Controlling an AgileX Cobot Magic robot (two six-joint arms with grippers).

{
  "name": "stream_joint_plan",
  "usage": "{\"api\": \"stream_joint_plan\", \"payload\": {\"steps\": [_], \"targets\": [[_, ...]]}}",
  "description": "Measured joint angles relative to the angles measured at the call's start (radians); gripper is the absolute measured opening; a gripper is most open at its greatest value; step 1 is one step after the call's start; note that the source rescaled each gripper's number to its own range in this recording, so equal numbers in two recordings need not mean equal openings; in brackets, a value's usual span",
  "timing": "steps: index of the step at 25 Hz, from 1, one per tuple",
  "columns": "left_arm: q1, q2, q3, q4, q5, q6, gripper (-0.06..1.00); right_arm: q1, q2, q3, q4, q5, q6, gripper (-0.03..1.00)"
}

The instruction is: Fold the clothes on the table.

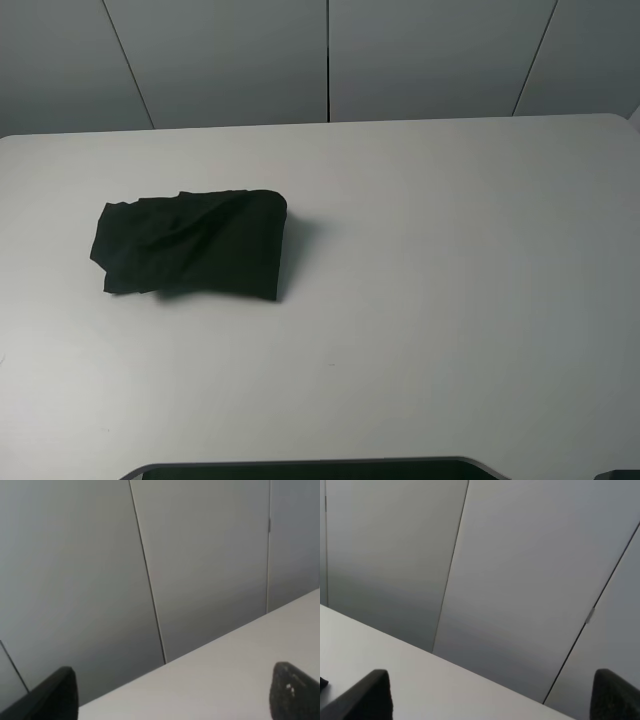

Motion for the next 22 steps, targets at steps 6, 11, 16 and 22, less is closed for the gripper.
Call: {"api": "stream_joint_plan", "payload": {"steps": [6,11,16,22], "targets": [[0.000,-0.042,0.000,0.165,0.155,-0.072,0.99,0.000,-0.042,0.000,-0.054,0.004,-0.037,0.86],[0.000,-0.099,0.000,0.253,0.236,-0.125,0.99,0.000,-0.044,0.000,-0.182,0.006,-0.075,0.86],[0.000,-0.161,0.000,0.315,0.287,-0.179,0.87,-0.004,-0.045,0.000,-0.302,0.006,-0.118,0.86],[0.000,-0.196,0.000,0.331,0.370,-0.180,0.75,-0.085,-0.046,-0.002,-0.532,0.010,-0.278,0.86]]}}
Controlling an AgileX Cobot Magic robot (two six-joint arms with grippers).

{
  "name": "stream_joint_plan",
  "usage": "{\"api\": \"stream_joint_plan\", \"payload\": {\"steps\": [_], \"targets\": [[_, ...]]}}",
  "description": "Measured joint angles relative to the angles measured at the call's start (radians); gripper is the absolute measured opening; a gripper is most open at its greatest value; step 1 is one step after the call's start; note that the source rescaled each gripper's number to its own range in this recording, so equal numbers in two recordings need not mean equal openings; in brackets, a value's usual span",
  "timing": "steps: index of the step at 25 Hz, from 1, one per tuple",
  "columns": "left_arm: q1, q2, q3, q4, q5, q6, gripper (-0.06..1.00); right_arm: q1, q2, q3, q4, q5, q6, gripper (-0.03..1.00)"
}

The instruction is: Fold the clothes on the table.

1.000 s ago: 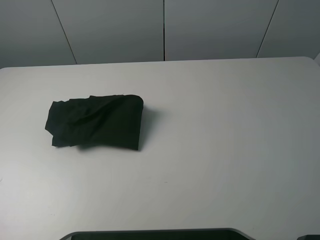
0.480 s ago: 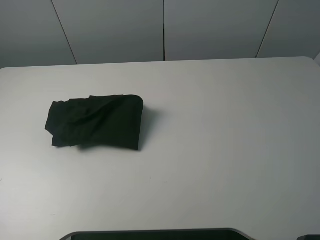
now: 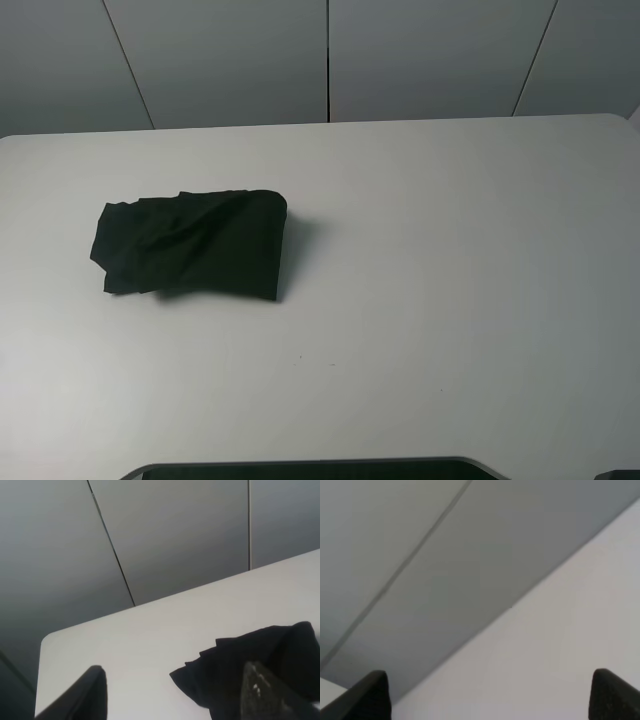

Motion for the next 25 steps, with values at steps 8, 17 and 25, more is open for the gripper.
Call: {"api": "stream_joint_plan", "payload": {"steps": [8,17,25], "targets": [[0.000,-0.005,0.000,-0.010,0.009,-0.003,0.96,-0.201,-0.137,0.000,-0.035,0.000,-0.027,0.86],[0.000,-0.005,0.000,-0.116,0.009,-0.024,0.97,-0.517,-0.356,-0.002,0.494,0.000,0.016,0.86],[0.000,-0.009,0.023,-0.178,0.009,-0.025,0.97,-0.736,-0.410,0.259,0.975,-0.011,0.019,0.86]]}}
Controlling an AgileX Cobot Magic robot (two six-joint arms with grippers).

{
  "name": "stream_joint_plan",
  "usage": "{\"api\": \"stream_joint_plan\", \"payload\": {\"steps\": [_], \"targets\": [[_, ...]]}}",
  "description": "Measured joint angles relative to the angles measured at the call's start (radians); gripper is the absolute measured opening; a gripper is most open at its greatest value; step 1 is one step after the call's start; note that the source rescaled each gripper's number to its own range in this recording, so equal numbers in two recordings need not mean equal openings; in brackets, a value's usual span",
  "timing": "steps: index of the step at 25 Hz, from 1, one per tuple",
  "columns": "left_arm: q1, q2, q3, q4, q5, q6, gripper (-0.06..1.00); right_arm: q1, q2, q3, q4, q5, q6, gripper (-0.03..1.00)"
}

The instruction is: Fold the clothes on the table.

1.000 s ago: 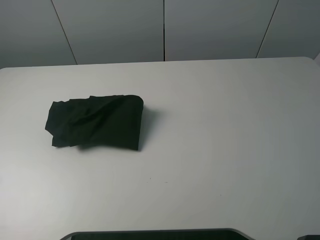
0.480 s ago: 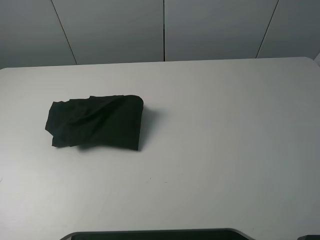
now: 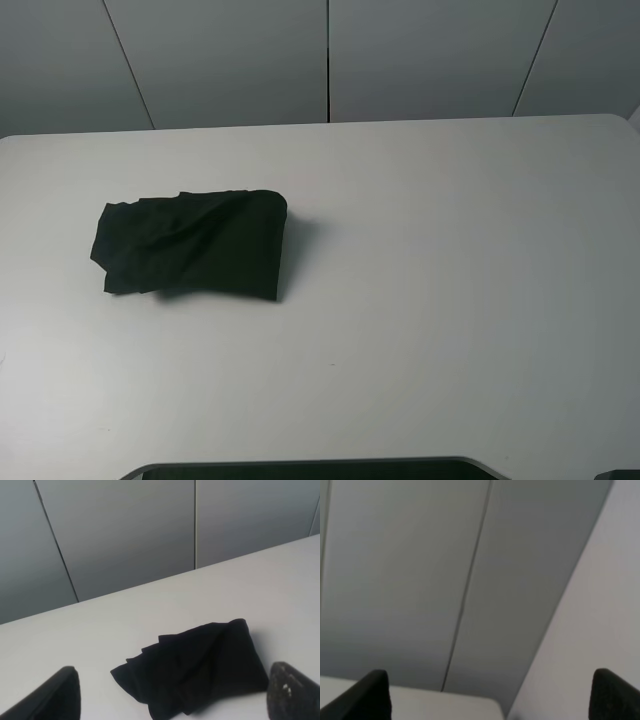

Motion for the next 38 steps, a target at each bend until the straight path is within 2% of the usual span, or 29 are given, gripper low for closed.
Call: {"api": "stream_joint_plan", "payload": {"steps": [2,7,12,17,19,25,32,38], "targets": [[0.000,0.000,0.028,-0.007,0.000,0.000,0.97,-0.016,-0.025,0.125,0.040,0.002,0.022,0.86],[0.000,0.000,0.152,-0.018,0.000,0.000,0.97,-0.016,-0.045,0.408,0.008,0.010,0.122,0.86],[0.000,-0.001,0.334,-0.024,-0.029,-0.010,0.97,-0.016,-0.045,0.572,0.040,-0.051,0.148,0.86],[0.000,-0.002,0.495,-0.018,-0.138,-0.039,0.97,-0.016,-0.045,0.591,0.038,-0.080,0.150,0.86],[0.000,-0.002,0.533,0.004,-0.151,-0.058,0.97,-0.012,-0.045,0.591,0.031,-0.086,0.150,0.86],[0.000,-0.002,0.545,0.085,-0.151,-0.101,0.97,0.042,-0.045,0.600,0.005,-0.097,0.148,0.86],[0.000,-0.002,0.565,0.054,-0.143,-0.046,0.97,0.051,-0.045,0.610,0.030,-0.113,0.112,0.86],[0.000,-0.015,0.565,0.048,-0.143,-0.041,0.97,0.051,-0.048,0.610,0.032,-0.113,0.104,0.86]]}}
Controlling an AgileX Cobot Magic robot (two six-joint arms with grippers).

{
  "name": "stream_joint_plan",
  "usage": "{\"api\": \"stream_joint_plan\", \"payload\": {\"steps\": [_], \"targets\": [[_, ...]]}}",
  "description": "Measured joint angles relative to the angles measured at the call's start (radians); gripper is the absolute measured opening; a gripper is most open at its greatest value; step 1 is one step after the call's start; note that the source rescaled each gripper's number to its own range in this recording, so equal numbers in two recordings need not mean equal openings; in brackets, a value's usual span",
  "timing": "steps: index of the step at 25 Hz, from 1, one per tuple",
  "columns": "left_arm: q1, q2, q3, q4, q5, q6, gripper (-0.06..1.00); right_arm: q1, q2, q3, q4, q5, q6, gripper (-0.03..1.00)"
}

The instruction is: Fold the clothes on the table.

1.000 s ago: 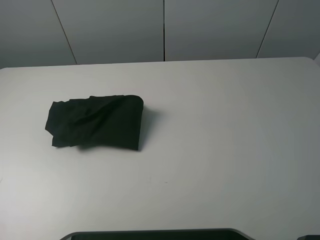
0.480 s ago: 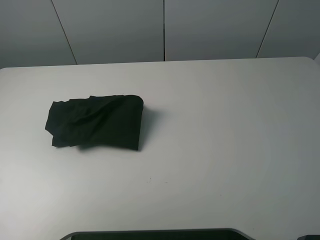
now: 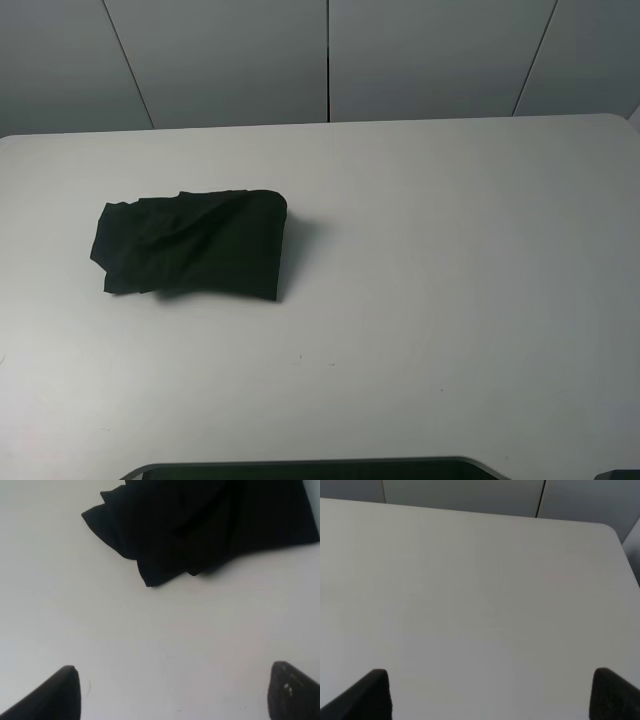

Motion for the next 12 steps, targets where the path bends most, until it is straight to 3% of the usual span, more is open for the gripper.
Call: {"api": "stream_joint_plan", "payload": {"steps": [7,12], "targets": [[0.005,-0.083,0.000,-0.002,0.000,0.003,0.97,0.002,-0.001,0.000,0.001,0.000,0.000,0.86],[0.094,-0.282,-0.001,-0.002,0.003,0.006,0.97,0.012,-0.001,0.000,0.001,-0.001,0.000,0.86]]}}
